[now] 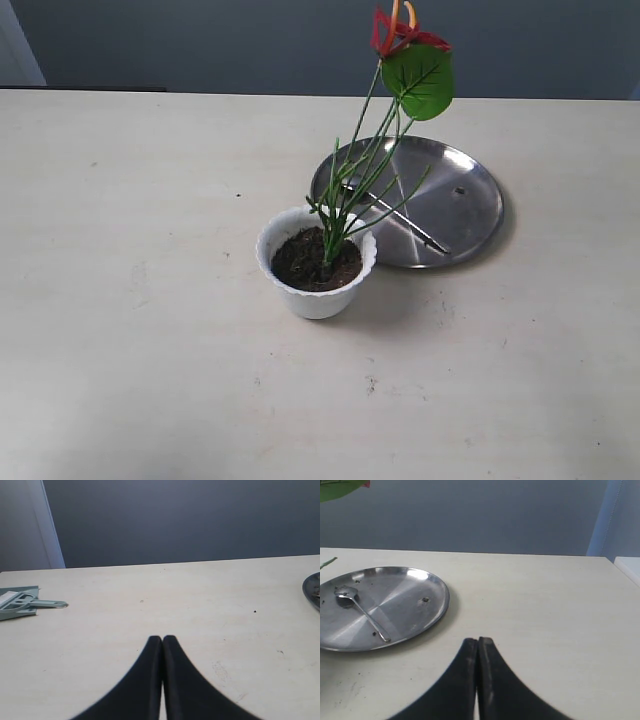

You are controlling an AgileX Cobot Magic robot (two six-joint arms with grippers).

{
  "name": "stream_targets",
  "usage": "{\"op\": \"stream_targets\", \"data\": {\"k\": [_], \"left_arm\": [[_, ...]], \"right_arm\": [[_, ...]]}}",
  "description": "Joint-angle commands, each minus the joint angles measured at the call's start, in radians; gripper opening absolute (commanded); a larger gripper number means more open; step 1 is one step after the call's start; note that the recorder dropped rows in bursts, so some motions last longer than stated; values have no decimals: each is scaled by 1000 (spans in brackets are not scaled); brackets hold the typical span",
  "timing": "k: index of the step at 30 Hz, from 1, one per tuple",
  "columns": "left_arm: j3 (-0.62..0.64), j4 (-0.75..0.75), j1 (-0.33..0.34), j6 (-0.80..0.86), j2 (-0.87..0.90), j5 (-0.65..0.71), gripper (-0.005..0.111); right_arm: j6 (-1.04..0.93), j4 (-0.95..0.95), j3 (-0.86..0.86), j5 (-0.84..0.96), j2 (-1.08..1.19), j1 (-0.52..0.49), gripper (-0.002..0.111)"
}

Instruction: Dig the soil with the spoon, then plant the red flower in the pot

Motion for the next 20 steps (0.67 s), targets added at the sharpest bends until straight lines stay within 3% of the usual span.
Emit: {"op": "stream_targets", "data": {"k": [1,20], "left_arm": [[0,0,0,-4,-5,-1,0],[0,0,0,-4,-5,-1,0]], "right_arm": [[-2,16,5,-7,-5,-4,-1],[-2,19,5,-7,-5,-4,-1]]}}
